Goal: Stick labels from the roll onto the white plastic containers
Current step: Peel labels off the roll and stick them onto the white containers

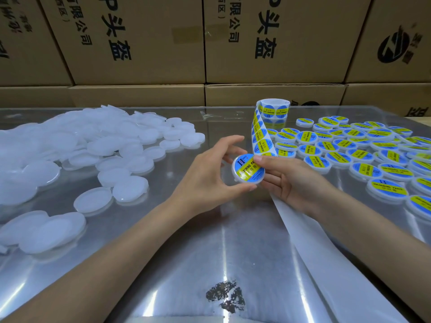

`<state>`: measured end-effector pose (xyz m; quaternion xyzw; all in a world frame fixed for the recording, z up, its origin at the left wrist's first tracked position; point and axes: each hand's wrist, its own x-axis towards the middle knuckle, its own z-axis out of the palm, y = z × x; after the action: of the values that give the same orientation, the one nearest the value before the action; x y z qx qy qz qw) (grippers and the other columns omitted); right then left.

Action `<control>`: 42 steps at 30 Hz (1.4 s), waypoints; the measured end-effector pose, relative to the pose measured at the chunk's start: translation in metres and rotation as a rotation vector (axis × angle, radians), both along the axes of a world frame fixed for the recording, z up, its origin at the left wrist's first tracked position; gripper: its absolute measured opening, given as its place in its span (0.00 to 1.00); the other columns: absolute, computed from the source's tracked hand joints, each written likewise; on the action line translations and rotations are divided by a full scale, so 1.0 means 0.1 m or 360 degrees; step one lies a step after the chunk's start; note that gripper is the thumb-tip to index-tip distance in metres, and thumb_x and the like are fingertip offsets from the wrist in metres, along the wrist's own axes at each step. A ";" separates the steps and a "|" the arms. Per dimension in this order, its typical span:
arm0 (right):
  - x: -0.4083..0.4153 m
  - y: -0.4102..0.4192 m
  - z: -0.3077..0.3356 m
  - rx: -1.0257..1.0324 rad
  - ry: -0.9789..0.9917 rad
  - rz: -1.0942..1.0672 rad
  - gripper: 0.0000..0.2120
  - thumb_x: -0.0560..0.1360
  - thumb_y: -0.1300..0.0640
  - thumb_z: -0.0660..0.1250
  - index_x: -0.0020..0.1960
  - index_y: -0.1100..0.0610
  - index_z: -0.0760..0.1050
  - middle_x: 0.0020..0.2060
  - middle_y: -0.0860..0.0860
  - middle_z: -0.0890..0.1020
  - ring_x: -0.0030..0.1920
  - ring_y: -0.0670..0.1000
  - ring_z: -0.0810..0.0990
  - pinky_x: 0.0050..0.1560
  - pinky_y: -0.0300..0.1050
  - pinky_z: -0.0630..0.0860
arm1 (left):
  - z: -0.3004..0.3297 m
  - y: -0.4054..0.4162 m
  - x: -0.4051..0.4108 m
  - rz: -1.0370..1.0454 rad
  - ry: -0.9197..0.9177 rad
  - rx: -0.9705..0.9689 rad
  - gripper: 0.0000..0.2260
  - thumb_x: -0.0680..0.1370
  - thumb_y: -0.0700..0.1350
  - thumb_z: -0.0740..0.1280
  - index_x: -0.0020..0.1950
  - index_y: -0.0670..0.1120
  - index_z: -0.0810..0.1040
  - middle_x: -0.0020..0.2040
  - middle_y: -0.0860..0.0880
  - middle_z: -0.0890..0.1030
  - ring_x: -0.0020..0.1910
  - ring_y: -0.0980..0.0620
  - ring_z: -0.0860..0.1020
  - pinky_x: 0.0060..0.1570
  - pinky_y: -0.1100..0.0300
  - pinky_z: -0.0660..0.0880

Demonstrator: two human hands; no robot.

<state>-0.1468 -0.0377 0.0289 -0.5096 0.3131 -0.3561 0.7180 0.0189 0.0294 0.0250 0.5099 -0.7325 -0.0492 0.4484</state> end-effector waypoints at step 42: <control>0.10 0.14 0.01 -0.0818 0.0535 -0.0049 0.26 0.76 0.42 0.61 0.23 0.52 0.73 0.21 0.51 0.77 0.21 0.48 0.69 0.22 0.34 0.65 | 0.03 0.05 -0.12 -0.0107 0.0207 -0.0135 0.31 0.65 0.46 0.79 0.64 0.46 0.72 0.54 0.55 0.79 0.54 0.62 0.77 0.56 0.69 0.70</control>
<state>-0.1364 -0.0236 0.0297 -0.7215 0.3348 -0.3453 0.4981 0.0073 0.0339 0.0285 0.4612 -0.7200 -0.0662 0.5143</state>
